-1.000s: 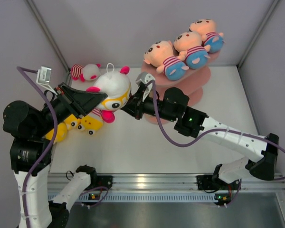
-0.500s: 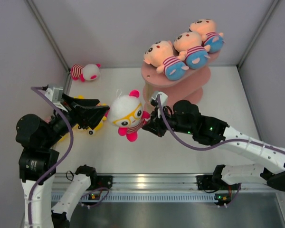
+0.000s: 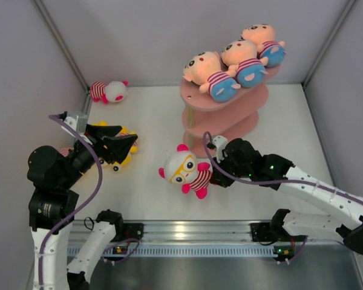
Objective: Place and organize the stuffed toys onto the shelf
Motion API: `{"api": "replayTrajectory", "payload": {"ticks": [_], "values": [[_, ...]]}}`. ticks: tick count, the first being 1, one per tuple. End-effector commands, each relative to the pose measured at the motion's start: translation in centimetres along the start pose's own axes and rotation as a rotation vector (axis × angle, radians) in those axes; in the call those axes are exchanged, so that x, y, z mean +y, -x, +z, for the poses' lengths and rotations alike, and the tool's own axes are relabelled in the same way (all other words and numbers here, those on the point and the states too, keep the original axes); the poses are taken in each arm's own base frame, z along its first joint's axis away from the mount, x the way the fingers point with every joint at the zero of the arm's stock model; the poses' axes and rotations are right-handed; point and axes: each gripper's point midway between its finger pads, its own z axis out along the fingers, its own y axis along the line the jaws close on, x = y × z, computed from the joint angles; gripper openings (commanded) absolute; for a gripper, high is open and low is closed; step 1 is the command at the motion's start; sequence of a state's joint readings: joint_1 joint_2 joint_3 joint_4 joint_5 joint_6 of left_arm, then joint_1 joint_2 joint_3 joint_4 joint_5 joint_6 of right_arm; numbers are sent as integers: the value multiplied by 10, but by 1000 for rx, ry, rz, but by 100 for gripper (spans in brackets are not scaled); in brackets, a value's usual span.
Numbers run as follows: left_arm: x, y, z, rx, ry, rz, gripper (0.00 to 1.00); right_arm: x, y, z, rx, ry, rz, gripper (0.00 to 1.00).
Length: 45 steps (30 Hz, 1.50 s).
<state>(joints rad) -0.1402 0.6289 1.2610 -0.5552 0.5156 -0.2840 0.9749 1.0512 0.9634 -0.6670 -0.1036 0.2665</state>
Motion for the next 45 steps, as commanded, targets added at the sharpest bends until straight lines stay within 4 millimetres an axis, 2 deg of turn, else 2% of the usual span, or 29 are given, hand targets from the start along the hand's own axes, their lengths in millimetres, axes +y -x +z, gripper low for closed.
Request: {"api": "replayTrajectory", "payload": {"ticks": [1,3,9,14,18,23,27,34,39,45], "values": [[1,2,-3,-14,6,38,70,-31,0,-18,-47,-42,123,0],[-1,3,-5,-18,2,48,70,-52,0,-26,-71,-100,159,0],[-3,3,-6,-19,-9,63,70,-84,-21,-49,-44,-194,222,0],[-4,5,-5,-20,-14,56,70,-118,-36,-48,-41,-257,342,0],[-9,10,-6,-24,-33,68,70,-157,-30,-70,-160,-374,455,0],[-12,11,-6,-24,-47,72,70,-184,-3,-118,-356,-487,503,0],[-9,7,-5,-15,-41,71,70,-194,23,-138,-426,-464,520,0],[-9,8,-6,-20,-42,93,70,-220,66,-150,-432,-443,509,0],[-8,8,-4,-16,-41,96,70,-209,87,-141,-401,-285,479,0],[-5,8,-1,-12,-34,100,70,-220,109,-131,-422,-209,536,0]]}}
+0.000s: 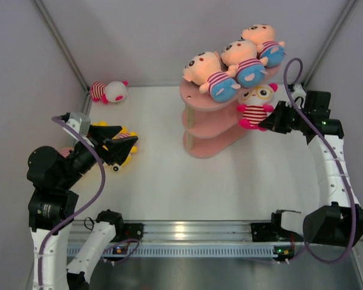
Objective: Place and organize the stuffed toys onto the shelf
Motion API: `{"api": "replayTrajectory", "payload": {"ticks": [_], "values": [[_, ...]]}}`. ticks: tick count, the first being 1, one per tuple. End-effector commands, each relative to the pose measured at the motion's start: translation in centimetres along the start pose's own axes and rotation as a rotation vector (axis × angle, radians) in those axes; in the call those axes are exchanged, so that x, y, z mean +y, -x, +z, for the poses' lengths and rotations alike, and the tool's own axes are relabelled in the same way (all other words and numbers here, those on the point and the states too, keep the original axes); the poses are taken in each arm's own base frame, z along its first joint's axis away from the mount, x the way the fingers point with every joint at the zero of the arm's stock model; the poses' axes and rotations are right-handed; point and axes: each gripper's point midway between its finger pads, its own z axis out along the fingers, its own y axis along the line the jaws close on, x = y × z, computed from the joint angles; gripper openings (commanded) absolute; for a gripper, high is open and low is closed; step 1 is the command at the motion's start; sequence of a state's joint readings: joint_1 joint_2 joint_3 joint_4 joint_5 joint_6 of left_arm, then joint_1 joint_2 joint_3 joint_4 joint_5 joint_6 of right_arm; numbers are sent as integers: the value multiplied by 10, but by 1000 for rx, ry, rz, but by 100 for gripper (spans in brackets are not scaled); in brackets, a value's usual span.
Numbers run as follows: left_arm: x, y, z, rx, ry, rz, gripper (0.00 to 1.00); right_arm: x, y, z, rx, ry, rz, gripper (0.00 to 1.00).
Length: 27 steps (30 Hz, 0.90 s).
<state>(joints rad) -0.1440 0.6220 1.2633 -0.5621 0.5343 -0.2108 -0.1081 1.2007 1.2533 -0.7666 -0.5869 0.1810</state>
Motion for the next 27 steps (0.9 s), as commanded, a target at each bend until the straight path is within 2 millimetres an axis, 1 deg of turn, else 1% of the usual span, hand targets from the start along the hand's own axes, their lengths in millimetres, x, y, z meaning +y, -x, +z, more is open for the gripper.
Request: {"api": "replayTrajectory", "payload": {"ticks": [1,3,4,6,7,8,11,12,13,14,15,16,18,21,22,24,25,26,27], "values": [[-1,8,2,-13,-10,26,70,17,33,2,-67,94,-10,0],[0,8,3,-11,-8,26,70,17,37,8,-60,108,-2,1],[0,8,3,-11,-8,26,70,16,42,13,-53,111,-2,3],[0,9,4,-11,-8,26,70,19,46,17,-36,144,-16,6],[-1,9,4,-10,-11,26,70,18,51,21,-29,150,-19,12],[-1,9,3,-10,-11,26,71,17,48,22,-5,150,-11,14],[-1,8,4,-5,-16,21,71,9,55,30,14,129,-36,15],[-1,8,5,-4,-18,19,71,4,55,36,28,127,-32,16],[0,7,6,-1,-17,17,71,4,58,37,27,130,-34,16],[1,7,6,1,-14,14,71,6,58,40,38,150,-32,16],[1,8,7,1,-12,14,71,3,55,46,67,165,-22,17],[1,9,7,-1,-14,16,71,5,58,47,67,180,-25,18],[1,9,6,-1,-11,17,71,3,59,52,71,181,-15,20],[1,10,7,-3,-13,19,71,-7,69,55,42,122,0,36],[1,10,6,-3,-13,19,71,-8,76,55,29,109,0,39],[1,10,6,-3,-11,20,71,-18,84,55,11,57,18,43],[1,10,7,-2,-11,21,71,-19,90,53,-5,42,17,45],[2,9,7,1,-11,24,71,-28,94,52,-20,1,21,45],[2,9,7,0,-8,25,71,-32,98,51,-35,-20,31,45]]}}
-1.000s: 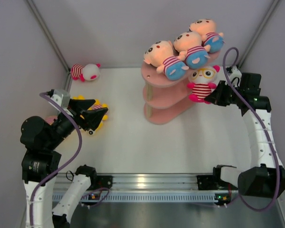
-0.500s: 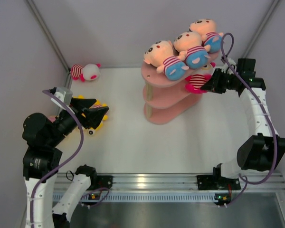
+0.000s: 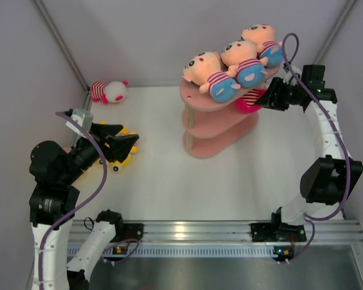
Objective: Place and organize the stuffed toys onto the shelf
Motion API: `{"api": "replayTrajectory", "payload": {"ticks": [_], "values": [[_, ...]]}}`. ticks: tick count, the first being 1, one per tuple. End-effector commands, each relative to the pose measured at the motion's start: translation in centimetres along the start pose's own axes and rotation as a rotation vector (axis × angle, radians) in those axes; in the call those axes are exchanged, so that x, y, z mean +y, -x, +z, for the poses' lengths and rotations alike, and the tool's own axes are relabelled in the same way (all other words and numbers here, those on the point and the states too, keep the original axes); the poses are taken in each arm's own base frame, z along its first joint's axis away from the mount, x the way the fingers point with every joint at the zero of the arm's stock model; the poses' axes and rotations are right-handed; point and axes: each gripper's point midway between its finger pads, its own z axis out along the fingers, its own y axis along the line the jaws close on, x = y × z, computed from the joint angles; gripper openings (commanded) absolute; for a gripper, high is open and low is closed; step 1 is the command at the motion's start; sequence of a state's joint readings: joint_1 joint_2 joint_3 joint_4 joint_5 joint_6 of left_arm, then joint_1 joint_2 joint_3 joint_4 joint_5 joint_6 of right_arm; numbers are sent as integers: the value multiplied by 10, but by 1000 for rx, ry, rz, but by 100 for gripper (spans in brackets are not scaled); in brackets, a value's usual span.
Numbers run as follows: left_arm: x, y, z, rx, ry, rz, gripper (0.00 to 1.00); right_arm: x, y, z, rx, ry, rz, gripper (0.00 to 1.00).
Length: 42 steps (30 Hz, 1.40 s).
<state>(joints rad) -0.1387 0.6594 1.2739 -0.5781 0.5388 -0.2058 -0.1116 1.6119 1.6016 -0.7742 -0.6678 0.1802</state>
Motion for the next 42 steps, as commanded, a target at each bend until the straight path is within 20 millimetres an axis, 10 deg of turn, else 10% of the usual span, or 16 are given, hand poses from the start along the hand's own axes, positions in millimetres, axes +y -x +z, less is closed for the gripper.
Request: {"api": "replayTrajectory", "payload": {"ticks": [1,9,15,25,42], "values": [[-5,14,-3,-36,-15,45,71,-15,38,-19,-124,-103,-8,45],[-3,12,-2,-32,-8,50,71,-27,53,-26,-215,-161,-11,36],[-3,14,-3,-35,-6,56,71,-17,48,-24,-185,-80,-133,0],[-1,14,-3,-33,1,69,71,25,21,-43,-168,96,-274,0],[3,14,-1,-29,16,75,71,-13,57,-3,-173,31,-141,0]]}}
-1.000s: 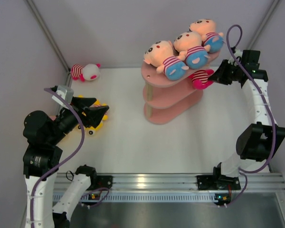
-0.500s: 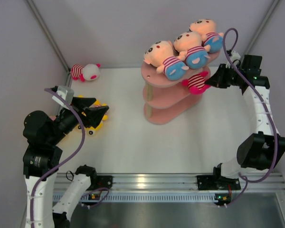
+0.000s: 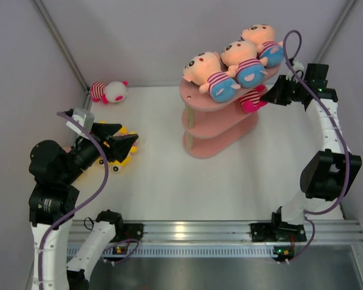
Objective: Place and organize the stuffed toys onto the shelf
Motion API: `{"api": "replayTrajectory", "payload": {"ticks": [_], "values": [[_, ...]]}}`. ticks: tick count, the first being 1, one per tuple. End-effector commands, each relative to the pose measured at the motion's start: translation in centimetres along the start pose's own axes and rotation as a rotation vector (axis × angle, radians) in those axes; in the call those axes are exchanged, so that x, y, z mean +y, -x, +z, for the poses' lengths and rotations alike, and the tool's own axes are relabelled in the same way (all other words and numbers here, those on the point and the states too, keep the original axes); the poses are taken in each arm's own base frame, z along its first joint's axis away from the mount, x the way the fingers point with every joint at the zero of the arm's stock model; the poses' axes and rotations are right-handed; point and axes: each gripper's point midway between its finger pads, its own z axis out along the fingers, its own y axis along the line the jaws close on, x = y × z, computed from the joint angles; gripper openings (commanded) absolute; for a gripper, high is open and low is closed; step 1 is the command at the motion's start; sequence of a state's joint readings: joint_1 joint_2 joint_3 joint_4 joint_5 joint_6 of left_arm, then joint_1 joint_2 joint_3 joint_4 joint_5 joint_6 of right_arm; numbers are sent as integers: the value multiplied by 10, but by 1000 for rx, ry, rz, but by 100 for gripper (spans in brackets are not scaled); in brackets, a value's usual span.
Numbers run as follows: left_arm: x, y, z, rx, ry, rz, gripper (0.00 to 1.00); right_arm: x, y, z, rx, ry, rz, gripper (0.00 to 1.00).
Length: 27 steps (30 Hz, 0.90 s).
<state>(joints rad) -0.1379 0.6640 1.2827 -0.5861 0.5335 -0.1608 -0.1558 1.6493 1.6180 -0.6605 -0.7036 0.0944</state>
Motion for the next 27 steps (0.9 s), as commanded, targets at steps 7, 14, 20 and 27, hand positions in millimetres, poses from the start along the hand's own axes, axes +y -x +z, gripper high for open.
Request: {"api": "replayTrajectory", "payload": {"ticks": [7,14,20,27], "values": [[15,4,4,-10,58,64,71,-13,35,11,-119,-13,-28,11],[20,0,7,6,65,78,72,-20,39,-1,-142,-62,-40,47],[35,-13,12,42,98,154,70,-2,60,-33,-228,-77,-110,76],[80,-51,24,181,195,332,64,4,62,-67,-252,-193,-111,82]]}}
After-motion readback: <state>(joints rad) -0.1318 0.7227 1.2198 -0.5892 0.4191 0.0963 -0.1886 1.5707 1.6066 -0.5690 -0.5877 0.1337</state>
